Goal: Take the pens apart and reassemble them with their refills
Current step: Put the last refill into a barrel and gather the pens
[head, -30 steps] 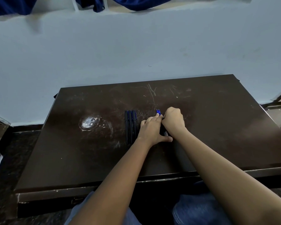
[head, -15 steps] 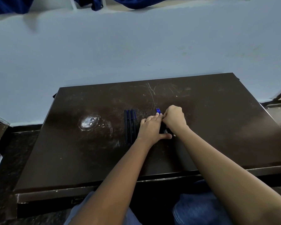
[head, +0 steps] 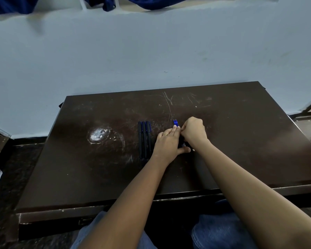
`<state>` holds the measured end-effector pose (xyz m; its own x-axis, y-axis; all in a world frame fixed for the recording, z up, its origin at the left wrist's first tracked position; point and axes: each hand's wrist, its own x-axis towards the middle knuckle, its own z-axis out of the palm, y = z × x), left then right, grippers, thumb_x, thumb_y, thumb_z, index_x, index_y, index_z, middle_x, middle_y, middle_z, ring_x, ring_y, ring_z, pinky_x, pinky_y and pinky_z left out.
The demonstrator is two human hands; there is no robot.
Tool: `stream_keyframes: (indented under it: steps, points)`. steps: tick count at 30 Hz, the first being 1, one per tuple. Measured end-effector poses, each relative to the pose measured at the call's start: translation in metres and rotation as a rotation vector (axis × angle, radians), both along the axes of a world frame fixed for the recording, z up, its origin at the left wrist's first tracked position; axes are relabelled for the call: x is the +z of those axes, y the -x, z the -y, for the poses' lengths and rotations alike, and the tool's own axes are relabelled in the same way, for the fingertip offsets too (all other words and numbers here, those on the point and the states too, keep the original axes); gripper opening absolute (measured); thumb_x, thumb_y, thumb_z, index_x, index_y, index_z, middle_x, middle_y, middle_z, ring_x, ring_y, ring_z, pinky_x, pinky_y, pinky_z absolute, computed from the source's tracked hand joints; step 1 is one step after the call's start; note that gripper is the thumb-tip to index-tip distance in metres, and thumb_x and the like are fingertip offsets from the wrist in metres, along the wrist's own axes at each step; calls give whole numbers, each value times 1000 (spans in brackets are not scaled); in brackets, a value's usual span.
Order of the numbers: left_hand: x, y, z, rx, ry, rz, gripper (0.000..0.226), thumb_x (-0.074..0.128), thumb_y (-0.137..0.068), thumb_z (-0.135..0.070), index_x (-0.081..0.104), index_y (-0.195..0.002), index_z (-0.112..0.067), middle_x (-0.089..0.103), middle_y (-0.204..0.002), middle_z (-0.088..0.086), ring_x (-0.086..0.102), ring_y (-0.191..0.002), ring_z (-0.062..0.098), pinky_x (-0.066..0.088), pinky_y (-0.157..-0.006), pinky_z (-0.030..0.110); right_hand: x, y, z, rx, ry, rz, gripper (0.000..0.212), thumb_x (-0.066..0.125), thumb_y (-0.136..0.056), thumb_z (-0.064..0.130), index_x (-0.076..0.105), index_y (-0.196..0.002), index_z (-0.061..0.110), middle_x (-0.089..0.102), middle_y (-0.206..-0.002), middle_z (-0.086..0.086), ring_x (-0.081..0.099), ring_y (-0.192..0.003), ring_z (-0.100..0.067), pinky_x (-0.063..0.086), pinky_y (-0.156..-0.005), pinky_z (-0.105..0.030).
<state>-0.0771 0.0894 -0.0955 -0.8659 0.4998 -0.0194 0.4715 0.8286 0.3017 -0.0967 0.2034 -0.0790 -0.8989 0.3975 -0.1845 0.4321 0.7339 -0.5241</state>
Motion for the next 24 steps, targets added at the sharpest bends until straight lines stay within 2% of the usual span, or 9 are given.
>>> stream_keyframes:
  steps: [4,9,13,18,24]
  points:
    - [0,1,1,3,-21,14,91,61,-79,-59,27,-149,-13,28,-157,6,27,-143,20,23,-113,36,0,1,0,2,-10,5,11,61,-83,7,71,-80,2,67,-76,-14,67,-72,-31,45,-56,-27]
    - [0,2,1,-2,-28,31,90,62,-80,-59,27,-149,-13,28,-157,7,27,-143,20,23,-115,37,0,1,0,-2,-13,0,11,61,-85,7,71,-83,2,70,-81,-15,68,-75,-31,51,-60,-29]
    - [-1,3,2,-9,-43,41,91,62,-79,-58,27,-149,-13,27,-157,7,27,-143,20,23,-114,37,0,1,0,-1,-18,-8,11,61,-85,8,71,-85,2,69,-83,-15,68,-78,-32,50,-61,-28]
    - [0,3,2,-17,-49,46,92,63,-78,-59,26,-150,-13,27,-157,7,29,-143,21,24,-114,38,0,1,1,2,-41,4,12,60,-86,7,70,-82,1,60,-70,-11,59,-63,-27,45,-56,-27]
    - [2,4,3,-20,-44,46,95,63,-77,-60,25,-150,-12,26,-158,7,28,-143,21,23,-115,38,1,1,0,4,-46,-2,11,60,-85,6,70,-83,2,65,-76,-14,67,-75,-33,51,-61,-31]
